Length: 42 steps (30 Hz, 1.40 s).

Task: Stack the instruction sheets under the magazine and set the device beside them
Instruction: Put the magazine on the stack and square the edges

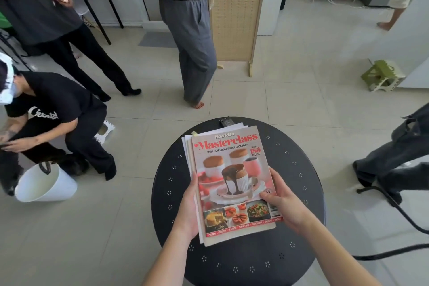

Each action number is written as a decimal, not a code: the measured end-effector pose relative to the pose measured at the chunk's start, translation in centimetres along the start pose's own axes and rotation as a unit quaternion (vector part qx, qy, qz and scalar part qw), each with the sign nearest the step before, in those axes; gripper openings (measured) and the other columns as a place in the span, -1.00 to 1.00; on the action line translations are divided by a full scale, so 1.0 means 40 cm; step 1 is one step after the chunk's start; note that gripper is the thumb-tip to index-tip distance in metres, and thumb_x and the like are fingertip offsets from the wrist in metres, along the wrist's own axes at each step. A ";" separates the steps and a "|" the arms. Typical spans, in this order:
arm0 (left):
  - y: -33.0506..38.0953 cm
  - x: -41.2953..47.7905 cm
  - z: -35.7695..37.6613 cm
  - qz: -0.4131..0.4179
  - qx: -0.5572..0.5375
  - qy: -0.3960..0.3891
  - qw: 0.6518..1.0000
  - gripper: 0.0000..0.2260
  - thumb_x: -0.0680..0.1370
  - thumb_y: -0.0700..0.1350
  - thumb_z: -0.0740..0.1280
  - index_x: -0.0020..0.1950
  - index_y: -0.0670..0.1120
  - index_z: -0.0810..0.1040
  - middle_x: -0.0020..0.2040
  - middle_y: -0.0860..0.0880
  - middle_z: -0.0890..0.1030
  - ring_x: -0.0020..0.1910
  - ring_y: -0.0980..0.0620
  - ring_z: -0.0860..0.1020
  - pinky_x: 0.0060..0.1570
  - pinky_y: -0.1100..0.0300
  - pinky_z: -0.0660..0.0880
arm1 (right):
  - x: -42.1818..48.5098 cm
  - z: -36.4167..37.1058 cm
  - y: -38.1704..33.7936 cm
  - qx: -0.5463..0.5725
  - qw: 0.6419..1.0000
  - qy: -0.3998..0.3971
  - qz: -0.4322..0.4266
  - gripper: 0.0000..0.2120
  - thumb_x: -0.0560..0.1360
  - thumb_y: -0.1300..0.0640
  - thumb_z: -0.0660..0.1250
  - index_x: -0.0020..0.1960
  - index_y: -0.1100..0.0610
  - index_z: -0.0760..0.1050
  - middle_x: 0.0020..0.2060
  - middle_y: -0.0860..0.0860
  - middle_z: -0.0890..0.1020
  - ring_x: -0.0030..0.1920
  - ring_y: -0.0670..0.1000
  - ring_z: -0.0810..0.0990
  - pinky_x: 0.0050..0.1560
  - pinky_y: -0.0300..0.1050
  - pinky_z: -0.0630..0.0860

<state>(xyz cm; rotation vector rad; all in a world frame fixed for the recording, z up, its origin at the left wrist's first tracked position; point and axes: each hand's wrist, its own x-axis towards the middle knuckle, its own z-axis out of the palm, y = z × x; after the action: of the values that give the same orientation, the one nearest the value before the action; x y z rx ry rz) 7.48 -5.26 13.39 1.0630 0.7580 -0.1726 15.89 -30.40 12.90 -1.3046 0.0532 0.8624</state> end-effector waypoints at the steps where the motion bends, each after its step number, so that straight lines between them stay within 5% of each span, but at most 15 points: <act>1: -0.005 0.003 0.001 0.013 0.021 0.001 1.000 -0.63 0.69 0.17 0.33 0.26 -0.07 0.74 0.17 -0.15 0.81 0.12 -0.21 0.80 0.24 -0.21 0.66 | -0.002 0.005 -0.001 -0.016 1.000 0.000 -0.007 -0.37 0.69 0.40 0.26 0.53 -0.23 0.32 0.30 0.14 0.71 0.23 0.32 0.73 0.11 0.28 0.72; 5: -0.017 0.019 -0.007 0.032 0.070 0.014 0.997 -0.74 0.59 -0.23 0.54 0.27 -0.10 0.70 0.14 -0.16 0.82 0.08 -0.16 0.82 0.11 -0.11 0.71 | -0.004 0.020 -0.006 -0.072 0.997 0.031 -0.027 -0.38 0.65 0.44 0.29 0.52 -0.15 0.40 0.25 0.09 0.75 0.20 0.23 0.77 0.16 0.28 0.71; 11: -0.011 0.023 0.002 0.044 0.129 -0.007 0.991 -0.72 0.54 -0.27 0.58 0.23 -0.09 0.73 0.11 -0.10 0.83 0.15 -0.12 0.80 0.18 -0.06 0.69 | 0.034 0.014 -0.018 -0.104 0.990 0.093 -0.001 -0.66 0.53 0.32 0.52 0.26 0.13 0.59 -0.01 0.20 0.81 -0.03 0.27 0.80 0.23 0.38 0.65; 14: -0.015 0.025 0.014 0.052 0.160 -0.008 0.986 -0.69 0.51 -0.33 0.59 0.21 -0.09 0.75 0.07 -0.07 0.84 0.10 -0.06 0.81 0.05 0.09 0.69 | 0.049 0.008 -0.031 -0.116 0.989 0.095 -0.009 -0.74 0.53 0.29 0.55 0.20 0.22 0.65 -0.08 0.20 0.82 -0.24 0.18 0.77 0.16 0.34 0.69; 18: -0.026 0.034 0.026 0.073 0.185 0.010 0.980 -0.64 0.49 -0.46 0.53 0.15 -0.07 0.79 0.06 0.01 0.85 0.04 0.12 0.81 -0.09 0.33 0.69 | 0.062 0.005 -0.021 -0.168 0.981 0.087 -0.049 -0.76 0.53 0.35 0.53 0.18 0.21 0.72 0.00 0.10 0.83 0.01 0.18 0.81 0.07 0.08 0.75; 21: -0.033 0.035 0.028 0.085 0.179 0.017 0.980 -0.55 0.52 -0.50 0.48 0.15 0.04 0.77 -0.04 0.18 0.84 0.02 0.27 0.78 -0.10 0.43 0.65 | 0.074 0.004 0.000 -0.189 0.976 0.080 -0.068 -0.74 0.52 0.34 0.55 0.15 0.09 0.73 0.06 0.01 0.83 0.11 0.03 0.80 0.23 0.04 0.69; 28: -0.051 0.065 0.007 0.104 0.208 0.012 0.972 -0.56 0.49 -0.47 0.51 0.19 0.00 0.78 0.11 0.04 0.84 0.16 0.09 0.79 0.24 0.12 0.68 | 0.088 -0.002 0.046 -0.159 0.981 0.080 -0.075 -0.69 0.53 0.36 0.54 0.18 0.05 0.72 0.11 0.03 0.82 0.18 0.07 0.78 0.29 0.10 0.65; 32: -0.049 0.067 0.001 0.107 0.221 -0.002 0.969 -0.55 0.50 -0.46 0.49 0.21 0.03 0.77 0.11 0.07 0.84 0.16 0.12 0.78 0.20 0.23 0.68 | 0.091 -0.018 0.050 -0.152 0.983 0.072 -0.074 -0.66 0.50 0.43 0.52 0.18 0.11 0.74 0.10 0.06 0.82 0.17 0.10 0.78 0.29 0.11 0.65; 36: -0.048 0.064 -0.015 0.102 0.220 -0.012 0.970 -0.51 0.48 -0.44 0.46 0.29 0.01 0.72 0.15 0.02 0.83 0.20 0.11 0.77 0.28 0.11 0.67 | 0.097 -0.029 0.031 -0.147 0.983 0.060 -0.089 -0.58 0.41 0.55 0.41 0.18 0.24 0.72 0.03 0.03 0.82 0.07 0.03 0.79 0.14 -0.04 0.72; 42: -0.058 0.061 -0.006 0.111 0.191 -0.001 0.975 -0.43 0.48 -0.45 0.44 0.34 0.10 0.66 0.20 0.00 0.80 0.22 0.09 0.75 0.18 0.20 0.68 | 0.107 -0.032 0.044 -0.138 0.984 0.049 -0.099 -0.53 0.34 0.44 0.42 0.22 0.18 0.70 0.06 0.09 0.80 0.10 0.03 0.77 0.15 -0.09 0.69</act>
<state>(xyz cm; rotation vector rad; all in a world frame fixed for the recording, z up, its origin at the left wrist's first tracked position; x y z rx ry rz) 8.08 -5.67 10.09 1.5039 0.6092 -0.1302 18.39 -29.26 8.96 -1.5827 -0.1209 0.6506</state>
